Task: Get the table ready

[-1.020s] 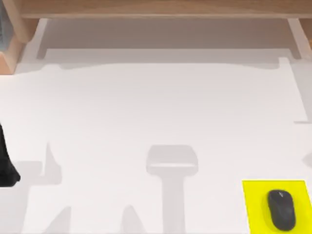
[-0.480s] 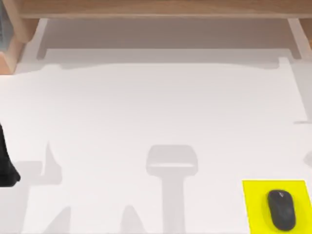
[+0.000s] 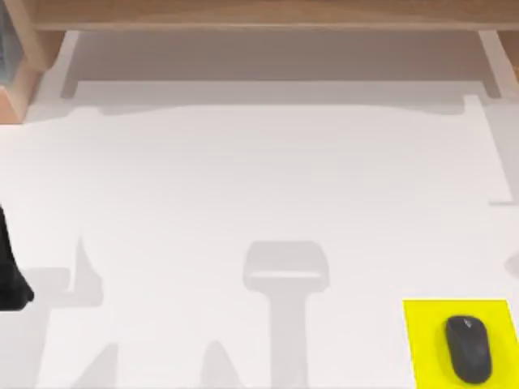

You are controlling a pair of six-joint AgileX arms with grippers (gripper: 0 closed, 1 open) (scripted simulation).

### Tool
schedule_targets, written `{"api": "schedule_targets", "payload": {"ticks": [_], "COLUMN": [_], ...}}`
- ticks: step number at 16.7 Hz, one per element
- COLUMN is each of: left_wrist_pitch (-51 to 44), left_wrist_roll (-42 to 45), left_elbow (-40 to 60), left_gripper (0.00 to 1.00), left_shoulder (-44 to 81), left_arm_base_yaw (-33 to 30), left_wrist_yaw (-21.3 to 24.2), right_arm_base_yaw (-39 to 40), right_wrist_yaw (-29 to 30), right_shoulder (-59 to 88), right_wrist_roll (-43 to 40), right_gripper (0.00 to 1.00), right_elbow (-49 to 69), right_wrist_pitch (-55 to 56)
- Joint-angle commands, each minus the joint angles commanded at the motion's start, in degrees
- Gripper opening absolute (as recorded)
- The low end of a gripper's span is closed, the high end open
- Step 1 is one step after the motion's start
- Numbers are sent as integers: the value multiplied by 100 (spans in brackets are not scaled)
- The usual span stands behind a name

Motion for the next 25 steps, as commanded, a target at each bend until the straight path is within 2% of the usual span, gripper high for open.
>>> {"api": "schedule_targets", "payload": {"ticks": [9, 15, 21, 25], "left_wrist_pitch": [0, 0, 0, 0], "left_wrist_roll": [0, 0, 0, 0], "left_elbow": [0, 0, 0, 0], "left_gripper": [100, 100, 100, 100], "left_shoulder": [0, 0, 0, 0], "left_arm_base_yaw": [0, 0, 0, 0], "left_wrist_yaw": [0, 0, 0, 0], "right_arm_base_yaw": [38, 482, 508, 673], "right_wrist_yaw": [46, 496, 547, 692], "right_shoulder": [59, 459, 485, 752], "right_wrist_roll": [13, 7, 28, 26], "right_gripper": [0, 0, 0, 0], "right_elbow": [91, 1266, 1350, 1987], "right_wrist_pitch": [-75, -819, -922, -1270]}}
